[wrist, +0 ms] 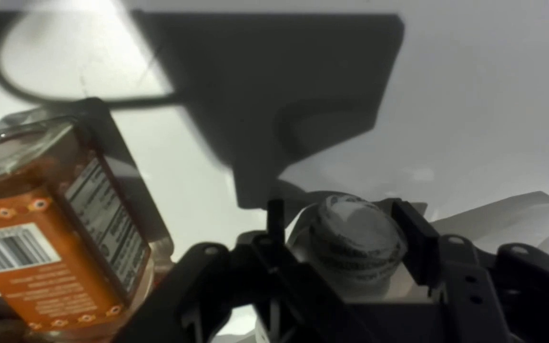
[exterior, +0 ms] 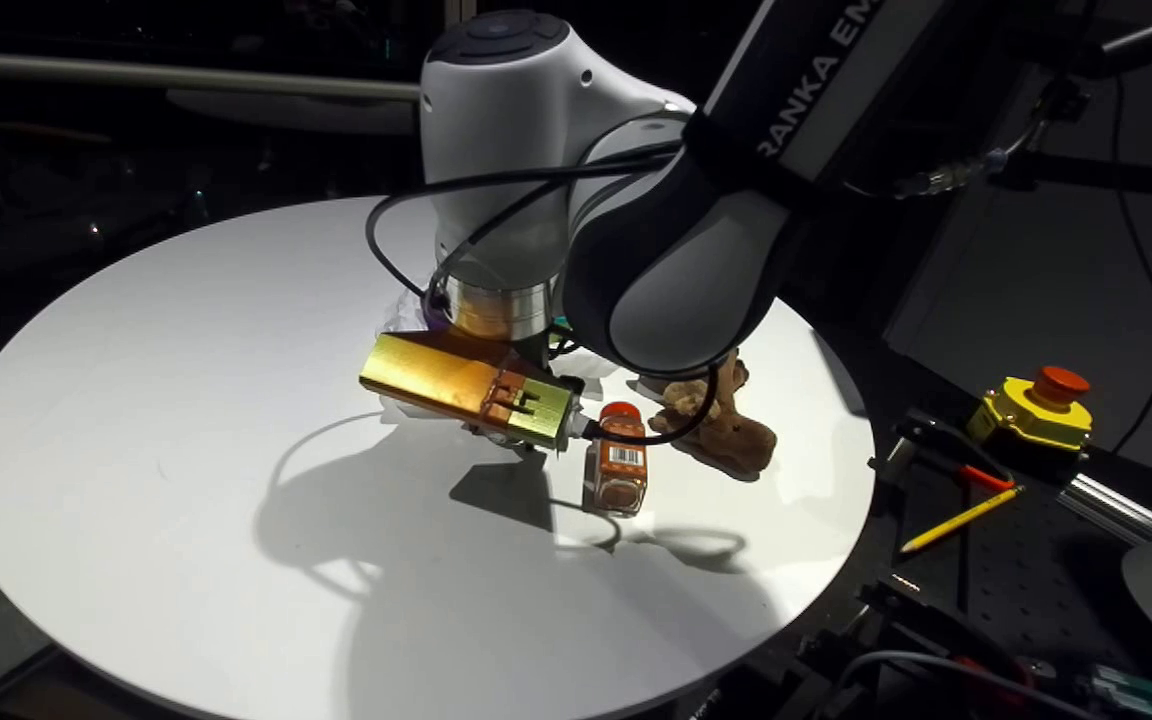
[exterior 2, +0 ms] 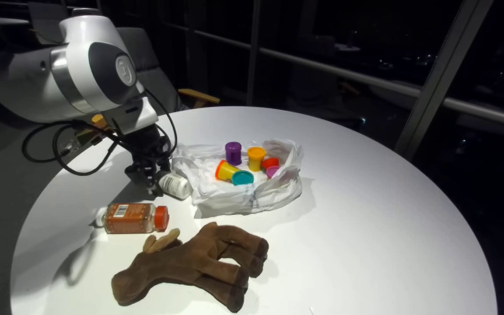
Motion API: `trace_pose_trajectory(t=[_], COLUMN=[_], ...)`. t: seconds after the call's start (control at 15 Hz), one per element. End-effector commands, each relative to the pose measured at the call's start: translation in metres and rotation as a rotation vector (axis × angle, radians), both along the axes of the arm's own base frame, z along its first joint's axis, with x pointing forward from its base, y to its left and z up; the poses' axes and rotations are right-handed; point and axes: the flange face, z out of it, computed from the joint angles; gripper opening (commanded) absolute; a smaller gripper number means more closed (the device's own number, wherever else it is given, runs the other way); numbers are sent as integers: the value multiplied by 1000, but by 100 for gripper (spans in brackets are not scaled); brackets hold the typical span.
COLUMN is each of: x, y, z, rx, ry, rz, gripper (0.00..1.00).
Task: Put all the objects in the white plastic bag
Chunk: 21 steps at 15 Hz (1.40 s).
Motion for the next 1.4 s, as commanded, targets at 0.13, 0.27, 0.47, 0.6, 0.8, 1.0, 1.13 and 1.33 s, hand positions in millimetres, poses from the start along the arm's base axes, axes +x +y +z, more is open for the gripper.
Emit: trace_pose_trajectory(t=[0.13, 0.27, 0.47, 0.6, 0.8, 1.0, 1.13, 1.33], x=[4, 0, -8, -11, -14, -17, -19, 0], y=[1, 5, 13, 13, -3, -27, -22, -11], z=[4, 8, 32, 57, 100, 129, 132, 138], rx=[12, 31, 89, 131, 230, 332, 398, 501], ry=[-9, -4, -10, -30, -111, -206, -248, -310], rz=[-16, 10, 104, 166, 224, 248, 254, 269], gripper=[27, 27, 27, 27, 27, 27, 27, 27])
